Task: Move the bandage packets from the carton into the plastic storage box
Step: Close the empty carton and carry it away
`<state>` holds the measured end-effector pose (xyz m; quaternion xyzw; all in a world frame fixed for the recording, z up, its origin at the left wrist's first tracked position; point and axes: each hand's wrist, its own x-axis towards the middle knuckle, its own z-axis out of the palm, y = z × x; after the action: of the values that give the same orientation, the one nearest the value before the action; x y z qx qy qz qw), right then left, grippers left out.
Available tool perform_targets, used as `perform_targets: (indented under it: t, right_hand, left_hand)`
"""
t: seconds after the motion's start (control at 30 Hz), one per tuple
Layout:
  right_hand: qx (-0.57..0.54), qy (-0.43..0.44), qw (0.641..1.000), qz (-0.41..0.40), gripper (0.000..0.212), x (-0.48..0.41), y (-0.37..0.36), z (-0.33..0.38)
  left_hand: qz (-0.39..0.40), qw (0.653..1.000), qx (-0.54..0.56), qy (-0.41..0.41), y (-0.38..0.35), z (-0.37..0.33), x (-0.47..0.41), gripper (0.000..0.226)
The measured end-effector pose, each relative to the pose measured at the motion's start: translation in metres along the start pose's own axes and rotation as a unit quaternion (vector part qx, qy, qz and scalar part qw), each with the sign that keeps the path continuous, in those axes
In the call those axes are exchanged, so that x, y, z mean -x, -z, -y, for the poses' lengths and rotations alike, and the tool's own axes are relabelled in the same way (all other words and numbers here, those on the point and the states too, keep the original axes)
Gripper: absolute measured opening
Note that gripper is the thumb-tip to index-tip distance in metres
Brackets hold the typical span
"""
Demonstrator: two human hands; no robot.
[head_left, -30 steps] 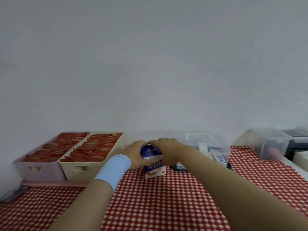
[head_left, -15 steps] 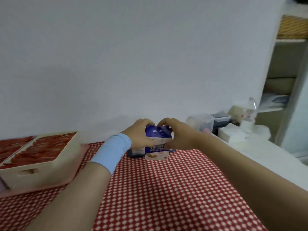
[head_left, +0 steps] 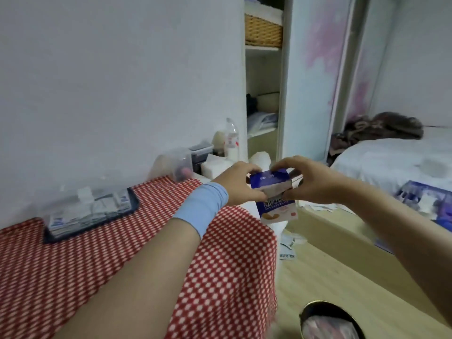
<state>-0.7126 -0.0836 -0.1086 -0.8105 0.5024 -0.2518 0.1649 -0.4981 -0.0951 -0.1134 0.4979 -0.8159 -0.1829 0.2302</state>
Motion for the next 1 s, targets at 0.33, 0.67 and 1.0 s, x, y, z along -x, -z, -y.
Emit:
perform_targets:
  t: [0.33, 0.67, 1.0]
  right_hand:
    - [0.013, -0.202, 0.979, -0.008, 0.057, 0.125, -0.036, -0.185]
    - [-0.057, -0.325, 0.943, 0.054, 0.058, 0.176, -0.182, -0.339]
    - [-0.081, -0.416, 0.884, 0.198, 0.093, 0.177, -0.292, -0.411]
  left_hand:
    - [0.171, 0.984, -0.041, -0.028, -0.226, -0.050, -0.063, 0.059]
    - [0.312, 0.943, 0.020, 0.113, -0.431, 0.014, -0.076, 0.069]
    - [0.418, 0.888, -0.023, 0.190, -0.509, 0.078, -0.082, 0.078]
